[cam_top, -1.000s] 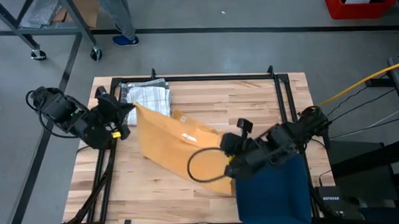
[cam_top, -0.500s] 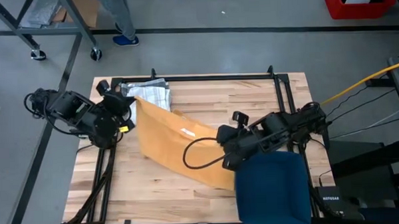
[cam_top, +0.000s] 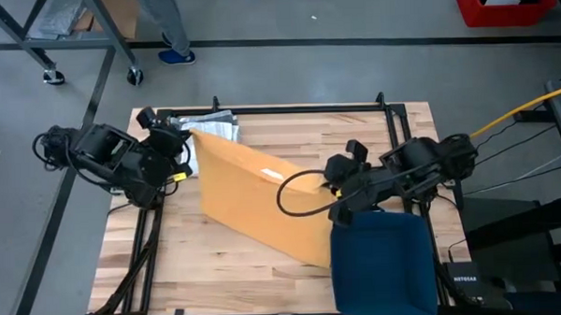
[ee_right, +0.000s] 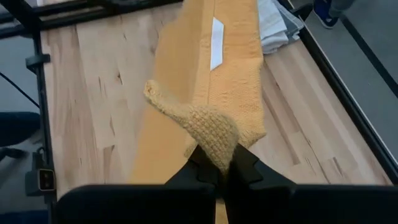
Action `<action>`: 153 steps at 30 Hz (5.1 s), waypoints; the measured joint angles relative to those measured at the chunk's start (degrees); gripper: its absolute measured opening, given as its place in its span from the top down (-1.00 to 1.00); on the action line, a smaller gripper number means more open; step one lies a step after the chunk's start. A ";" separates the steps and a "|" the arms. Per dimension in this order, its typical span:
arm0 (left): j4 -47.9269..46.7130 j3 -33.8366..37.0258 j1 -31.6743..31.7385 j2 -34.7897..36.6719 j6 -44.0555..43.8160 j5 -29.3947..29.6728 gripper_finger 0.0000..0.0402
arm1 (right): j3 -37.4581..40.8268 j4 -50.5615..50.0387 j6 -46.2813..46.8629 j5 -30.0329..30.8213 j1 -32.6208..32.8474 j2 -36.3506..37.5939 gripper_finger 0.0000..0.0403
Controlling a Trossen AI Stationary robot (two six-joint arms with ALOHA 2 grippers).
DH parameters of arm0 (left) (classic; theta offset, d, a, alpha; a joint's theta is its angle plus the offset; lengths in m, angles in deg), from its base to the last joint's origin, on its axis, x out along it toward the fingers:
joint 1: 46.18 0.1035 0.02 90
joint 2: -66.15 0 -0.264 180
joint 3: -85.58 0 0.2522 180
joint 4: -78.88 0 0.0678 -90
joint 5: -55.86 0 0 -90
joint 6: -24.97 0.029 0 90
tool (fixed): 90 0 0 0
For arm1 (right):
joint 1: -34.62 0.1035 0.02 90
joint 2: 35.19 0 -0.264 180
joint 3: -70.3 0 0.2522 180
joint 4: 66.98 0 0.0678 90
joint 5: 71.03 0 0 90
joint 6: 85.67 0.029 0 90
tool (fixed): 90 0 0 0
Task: Fold towel
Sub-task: Fold the yellow towel
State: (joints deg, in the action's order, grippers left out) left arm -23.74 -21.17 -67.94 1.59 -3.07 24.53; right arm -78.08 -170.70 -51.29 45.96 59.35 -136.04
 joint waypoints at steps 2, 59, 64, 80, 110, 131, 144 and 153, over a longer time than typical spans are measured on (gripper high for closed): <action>0.93 0.00 1.02 -0.17 0.81 -0.01 1.00 | 0.82 -0.07 -0.09 0.00 0.00 -0.02 0.98; 21.79 0.02 22.69 -8.29 30.74 -22.29 1.00 | 54.39 17.77 -0.17 3.73 0.00 30.43 0.98; 26.39 0.02 27.67 -10.39 34.64 -23.44 1.00 | 54.39 16.64 -0.13 5.60 -0.01 31.25 0.98; 27.95 0.02 39.67 -12.72 44.45 -38.50 1.00 | 54.50 8.58 7.72 4.13 -0.01 35.17 0.97; 25.83 11.39 44.23 -10.46 43.83 -64.46 1.00 | 82.76 48.43 10.15 0.68 0.04 57.83 0.97; 23.35 38.95 43.73 2.66 42.79 -67.81 1.00 | 82.74 55.00 10.27 -21.39 -0.07 38.18 0.97; 25.64 43.98 43.02 2.62 37.07 -69.18 1.00 | 82.74 57.33 12.09 -23.99 -0.04 33.35 0.93; 25.30 44.13 43.09 2.62 35.26 -68.18 0.65 | 82.74 56.80 22.16 -26.59 0.04 33.23 0.62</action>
State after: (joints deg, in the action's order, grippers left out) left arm 1.57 22.96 -24.86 4.22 32.20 -43.66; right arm 4.66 -113.90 -29.13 19.36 59.40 -102.81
